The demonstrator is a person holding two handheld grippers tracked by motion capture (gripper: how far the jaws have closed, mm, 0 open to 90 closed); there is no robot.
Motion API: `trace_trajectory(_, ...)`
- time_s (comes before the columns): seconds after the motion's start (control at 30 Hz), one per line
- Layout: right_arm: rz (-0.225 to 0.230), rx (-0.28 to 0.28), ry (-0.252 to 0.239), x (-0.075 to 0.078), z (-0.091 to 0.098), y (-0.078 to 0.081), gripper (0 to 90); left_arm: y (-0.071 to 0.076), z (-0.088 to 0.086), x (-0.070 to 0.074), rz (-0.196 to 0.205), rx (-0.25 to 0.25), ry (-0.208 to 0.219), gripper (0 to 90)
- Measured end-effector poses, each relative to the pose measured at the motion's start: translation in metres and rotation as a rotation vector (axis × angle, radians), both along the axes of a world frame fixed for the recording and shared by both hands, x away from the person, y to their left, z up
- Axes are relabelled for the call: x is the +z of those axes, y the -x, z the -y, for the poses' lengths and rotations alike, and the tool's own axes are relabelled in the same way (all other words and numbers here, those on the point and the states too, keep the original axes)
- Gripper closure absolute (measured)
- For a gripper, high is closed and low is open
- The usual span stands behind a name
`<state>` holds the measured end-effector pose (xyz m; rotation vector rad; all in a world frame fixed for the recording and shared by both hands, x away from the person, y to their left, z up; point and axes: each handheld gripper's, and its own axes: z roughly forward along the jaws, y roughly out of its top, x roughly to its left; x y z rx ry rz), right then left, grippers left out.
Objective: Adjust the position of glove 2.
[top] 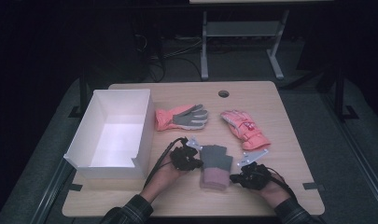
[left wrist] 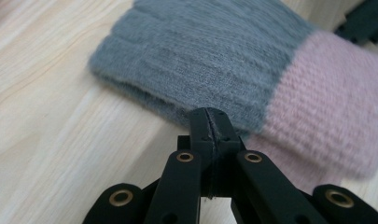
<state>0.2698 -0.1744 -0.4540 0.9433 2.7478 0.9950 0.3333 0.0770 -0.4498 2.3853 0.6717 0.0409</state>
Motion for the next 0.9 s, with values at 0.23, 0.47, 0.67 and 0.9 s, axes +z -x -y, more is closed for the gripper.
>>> trace_trajectory(0.23,-0.001,0.057,-0.004,0.000,-0.023,0.007,90.0,-0.004,-0.007,0.000,-0.020,0.008,-0.006,89.6)
trace_trajectory(0.47,-0.005,0.096,-0.005,-0.001,-0.040,0.012,90.0,-0.008,-0.012,-0.001,-0.041,0.006,-0.004,89.6)
trace_trajectory(0.67,-0.002,0.128,-0.007,-0.001,-0.053,0.017,90.0,-0.008,-0.012,-0.001,-0.042,0.015,0.002,89.6)
trace_trajectory(0.9,-0.004,0.130,-0.001,-0.002,-0.053,0.016,90.0,-0.011,-0.018,0.003,-0.036,0.026,0.009,89.0)
